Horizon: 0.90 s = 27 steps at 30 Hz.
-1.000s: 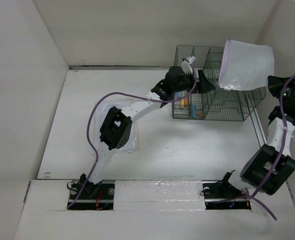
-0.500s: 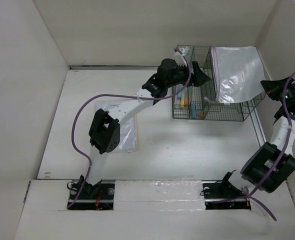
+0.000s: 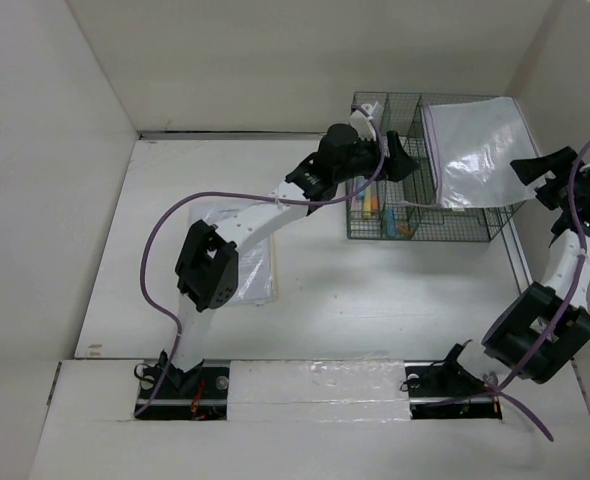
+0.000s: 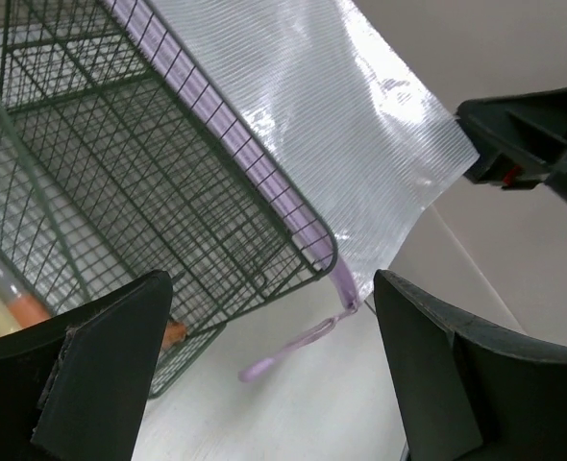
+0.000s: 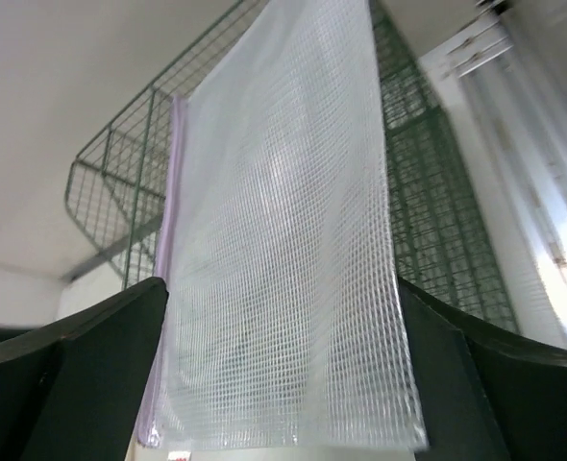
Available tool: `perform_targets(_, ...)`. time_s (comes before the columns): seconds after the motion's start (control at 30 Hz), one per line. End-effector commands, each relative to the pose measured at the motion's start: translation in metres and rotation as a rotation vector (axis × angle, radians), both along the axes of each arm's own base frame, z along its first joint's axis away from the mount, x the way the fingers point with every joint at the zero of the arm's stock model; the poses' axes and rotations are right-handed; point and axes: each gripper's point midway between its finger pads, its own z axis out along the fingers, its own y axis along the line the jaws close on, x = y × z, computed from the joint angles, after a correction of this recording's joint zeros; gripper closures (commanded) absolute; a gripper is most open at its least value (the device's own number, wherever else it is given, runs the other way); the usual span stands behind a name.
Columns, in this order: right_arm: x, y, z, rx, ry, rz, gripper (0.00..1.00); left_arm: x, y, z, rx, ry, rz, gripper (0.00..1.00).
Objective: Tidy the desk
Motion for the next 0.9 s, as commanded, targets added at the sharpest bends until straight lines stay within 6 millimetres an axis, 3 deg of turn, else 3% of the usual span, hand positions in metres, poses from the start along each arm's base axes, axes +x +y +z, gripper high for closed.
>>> perform_targets(0.0, -0.014, -0.018, 0.052, -0.158, -0.077, -0.153, 0.03, -0.014, 0.021, 0.061, -0.073, -0.117, 0.039, 0.18)
perform_targets(0.07, -0.025, -0.018, 0.068, -0.186, -0.084, -0.209, 0.0, -0.016, 0.032, 0.077, -0.092, -0.142, 0.075, 0.18)
perform_targets(0.1, -0.035, -0.017, 0.087, -0.221, -0.122, -0.252, 0.0, -0.017, 0.035, 0.071, -0.082, -0.138, 0.086, 0.18)
perform_targets(0.13, -0.048, -0.015, 0.111, -0.259, -0.157, -0.302, 0.0, -0.02, 0.051, 0.084, -0.098, -0.161, 0.133, 0.18)
perform_targets(0.17, -0.048, -0.015, 0.111, -0.259, -0.157, -0.303, 0.0, -0.02, 0.051, 0.084, -0.098, -0.161, 0.134, 0.18)
perform_targets(0.23, -0.052, -0.004, 0.13, -0.296, -0.194, -0.311, 0.0, -0.023, 0.058, 0.077, -0.093, -0.151, 0.153, 0.18)
perform_targets(0.27, -0.057, 0.005, 0.14, -0.315, -0.215, -0.312, 0.0, -0.026, 0.065, 0.088, -0.114, -0.165, 0.169, 0.18)
perform_targets(0.33, -0.055, 0.029, 0.151, -0.351, -0.245, -0.271, 0.0, -0.025, 0.075, 0.082, -0.116, -0.154, 0.194, 0.19)
perform_targets(0.37, -0.055, 0.047, 0.153, -0.369, -0.251, -0.238, 0.0, -0.028, 0.094, 0.097, -0.144, -0.172, 0.24, 0.21)
perform_targets(0.43, -0.059, 0.055, 0.156, -0.391, -0.265, -0.242, 0.0, -0.027, 0.103, 0.091, -0.139, -0.165, 0.265, 0.23)
perform_targets(0.47, -0.057, 0.075, 0.154, -0.39, -0.274, -0.194, 0.02, -0.033, 0.115, 0.108, -0.172, -0.186, 0.29, 0.24)
perform_targets(0.5, -0.063, 0.09, 0.158, -0.399, -0.304, -0.162, 0.07, -0.033, 0.124, 0.111, -0.18, -0.193, 0.305, 0.25)
perform_targets(0.53, -0.063, 0.107, 0.157, -0.396, -0.325, -0.107, 0.33, -0.031, 0.134, 0.107, -0.179, -0.186, 0.352, 0.27)
perform_targets(0.57, -0.058, 0.141, 0.145, -0.378, -0.347, -0.001, 0.54, -0.04, 0.148, 0.122, -0.203, -0.208, 0.376, 0.28)
perform_targets(0.6, -0.062, 0.163, 0.143, -0.372, -0.369, 0.06, 0.74, -0.042, 0.156, 0.125, -0.207, -0.213, 0.401, 0.28)
perform_targets(0.63, -0.061, 0.183, 0.136, -0.367, -0.374, 0.111, 0.94, -0.041, 0.167, 0.112, -0.193, -0.202, 0.453, 0.29)
perform_targets(0.67, -0.06, 0.229, 0.119, -0.366, -0.374, 0.226, 1.0, -0.05, 0.181, 0.113, -0.199, -0.205, 0.475, 0.29)
perform_targets(0.7, -0.067, 0.261, 0.108, -0.373, -0.376, 0.329, 1.0, -0.052, 0.191, 0.123, -0.218, -0.215, 0.507, 0.29)
perform_targets(0.73, -0.062, 0.278, 0.092, -0.383, -0.34, 0.33, 1.0, -0.049, 0.205, 0.105, -0.189, -0.196, 0.577, 0.29)
perform_targets(0.77, -0.063, 0.301, 0.077, -0.396, -0.314, 0.374, 1.0, -0.056, 0.219, 0.111, -0.207, -0.204, 0.606, 0.29)
perform_targets(0.8, -0.079, 0.347, 0.054, -0.403, -0.286, 0.494, 1.0, -0.055, 0.226, 0.095, -0.178, -0.187, 0.641, 0.29)
perform_targets(0.87, -0.072, 0.389, 0.024, -0.414, -0.254, 0.565, 0.95, -0.053, 0.247, 0.083, -0.146, -0.162, 0.737, 0.29)
